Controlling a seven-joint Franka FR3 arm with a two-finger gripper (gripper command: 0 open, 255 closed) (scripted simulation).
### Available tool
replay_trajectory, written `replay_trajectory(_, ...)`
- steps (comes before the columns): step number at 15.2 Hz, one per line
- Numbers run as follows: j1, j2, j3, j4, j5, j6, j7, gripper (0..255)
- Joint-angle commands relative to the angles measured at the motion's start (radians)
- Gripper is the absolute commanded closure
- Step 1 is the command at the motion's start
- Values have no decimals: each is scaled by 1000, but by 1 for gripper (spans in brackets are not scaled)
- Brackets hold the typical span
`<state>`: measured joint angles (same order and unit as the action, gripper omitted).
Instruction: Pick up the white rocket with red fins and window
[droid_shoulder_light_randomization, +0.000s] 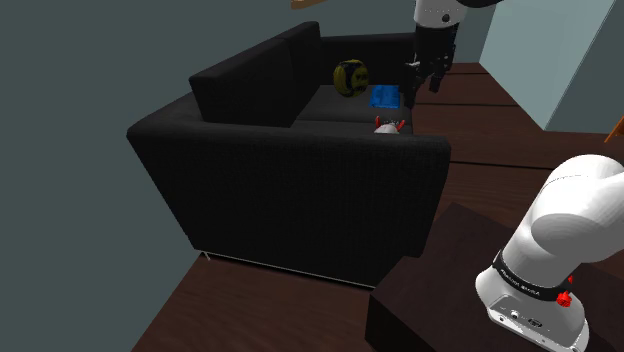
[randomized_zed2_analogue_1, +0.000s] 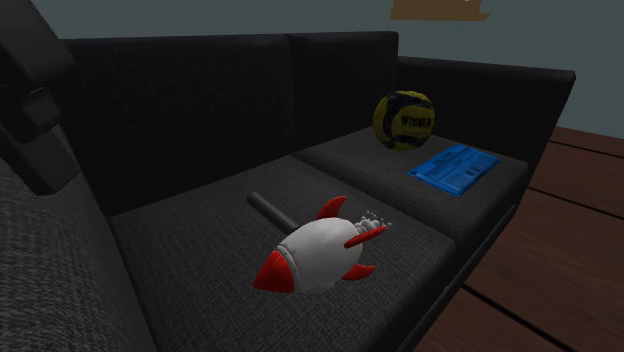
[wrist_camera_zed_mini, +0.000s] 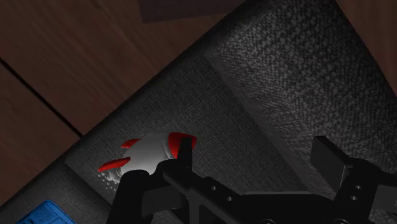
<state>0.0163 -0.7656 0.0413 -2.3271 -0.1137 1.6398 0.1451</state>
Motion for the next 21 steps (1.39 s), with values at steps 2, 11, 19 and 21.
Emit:
replay_trajectory(2,0,27,-28,11,-12,-1,-47,0)
replay_trajectory(11,7,342,-240,178,-92,-10,-458,0)
replay_trajectory(19,-3,699,-357,412,-105,-26,-812,0)
replay_trajectory(21,-14,795,-372,481,-103,-34,-897,0)
